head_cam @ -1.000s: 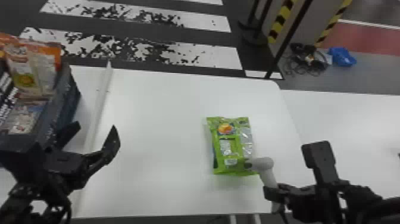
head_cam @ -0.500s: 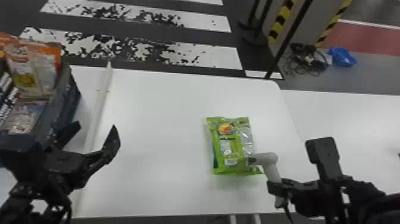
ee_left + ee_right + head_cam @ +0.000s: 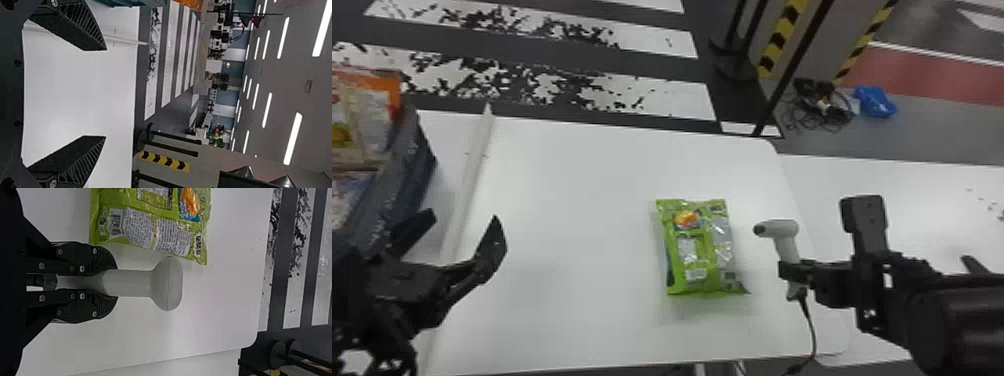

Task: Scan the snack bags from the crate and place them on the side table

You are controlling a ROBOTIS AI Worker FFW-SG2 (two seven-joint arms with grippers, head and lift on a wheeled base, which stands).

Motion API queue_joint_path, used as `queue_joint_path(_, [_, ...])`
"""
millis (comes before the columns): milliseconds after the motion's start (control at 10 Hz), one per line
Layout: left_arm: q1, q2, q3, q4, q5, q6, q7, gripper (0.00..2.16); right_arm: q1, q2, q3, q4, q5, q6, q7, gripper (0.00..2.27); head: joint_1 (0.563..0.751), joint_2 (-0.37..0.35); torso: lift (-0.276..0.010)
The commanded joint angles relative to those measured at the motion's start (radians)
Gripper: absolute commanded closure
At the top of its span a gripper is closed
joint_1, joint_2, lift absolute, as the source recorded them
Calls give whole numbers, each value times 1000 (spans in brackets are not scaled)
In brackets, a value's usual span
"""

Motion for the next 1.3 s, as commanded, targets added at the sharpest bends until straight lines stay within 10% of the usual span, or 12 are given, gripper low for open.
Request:
queue_joint_path(0, [1, -1, -1, 1, -2, 0, 0, 66, -45, -20, 9, 79, 0, -37, 0, 2253, 695, -263, -81])
queue_joint_path(1200, [14, -3, -2, -15, -4, 0, 0, 66, -176, -60, 101, 484, 28, -332, -17, 2229, 695, -298, -81])
